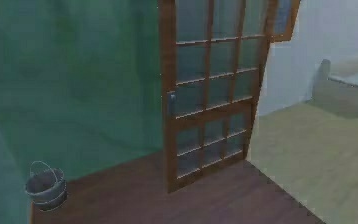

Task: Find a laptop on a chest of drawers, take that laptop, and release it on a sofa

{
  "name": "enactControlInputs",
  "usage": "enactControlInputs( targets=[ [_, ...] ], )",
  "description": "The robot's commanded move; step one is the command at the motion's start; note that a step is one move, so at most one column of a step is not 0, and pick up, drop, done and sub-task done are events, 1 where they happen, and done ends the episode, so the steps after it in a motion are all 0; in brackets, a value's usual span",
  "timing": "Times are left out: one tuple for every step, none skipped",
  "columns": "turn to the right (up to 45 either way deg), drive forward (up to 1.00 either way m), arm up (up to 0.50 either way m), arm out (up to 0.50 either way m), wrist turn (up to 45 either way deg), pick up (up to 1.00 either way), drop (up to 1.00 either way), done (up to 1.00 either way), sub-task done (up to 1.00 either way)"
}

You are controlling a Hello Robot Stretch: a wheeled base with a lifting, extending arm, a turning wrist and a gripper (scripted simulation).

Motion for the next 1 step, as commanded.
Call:
enactControlInputs(
  targets=[
    [45.0,0.0,0.0,0.0,0.0,0.0,0.0,0.0,0.0]
  ],
)
